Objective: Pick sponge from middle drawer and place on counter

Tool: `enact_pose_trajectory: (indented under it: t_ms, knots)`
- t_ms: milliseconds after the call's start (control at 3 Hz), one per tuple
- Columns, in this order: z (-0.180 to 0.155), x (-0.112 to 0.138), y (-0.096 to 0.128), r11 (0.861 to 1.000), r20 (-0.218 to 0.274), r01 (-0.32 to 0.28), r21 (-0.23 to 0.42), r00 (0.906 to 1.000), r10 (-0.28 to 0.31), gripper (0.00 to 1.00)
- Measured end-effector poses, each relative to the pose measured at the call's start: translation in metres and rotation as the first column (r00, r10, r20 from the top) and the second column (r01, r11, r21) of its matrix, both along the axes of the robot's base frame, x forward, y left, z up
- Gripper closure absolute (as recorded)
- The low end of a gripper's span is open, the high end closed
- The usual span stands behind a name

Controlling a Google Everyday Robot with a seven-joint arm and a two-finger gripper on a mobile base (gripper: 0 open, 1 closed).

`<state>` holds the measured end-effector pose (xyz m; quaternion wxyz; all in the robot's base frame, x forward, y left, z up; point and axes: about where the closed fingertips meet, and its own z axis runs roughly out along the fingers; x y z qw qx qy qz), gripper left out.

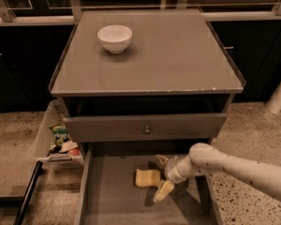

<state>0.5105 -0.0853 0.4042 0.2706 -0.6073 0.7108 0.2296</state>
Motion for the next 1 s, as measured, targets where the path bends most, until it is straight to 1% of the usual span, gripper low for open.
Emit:
enact_pose_trajectory:
  t_ms: [333, 667, 1000]
  knots:
    - [-0.021, 0.01, 0.02, 0.999, -0.048, -0.017, 0.041, 0.9987, 0.019, 0.0]
    - [-0.04, 0.016, 0.029, 0.999, -0.065, -0.013, 0.036, 0.9978, 0.015, 0.0]
    - [-0.053, 0.017, 0.032, 1.0, -0.055, 0.007, 0.018, 0.9985, -0.006, 0.0]
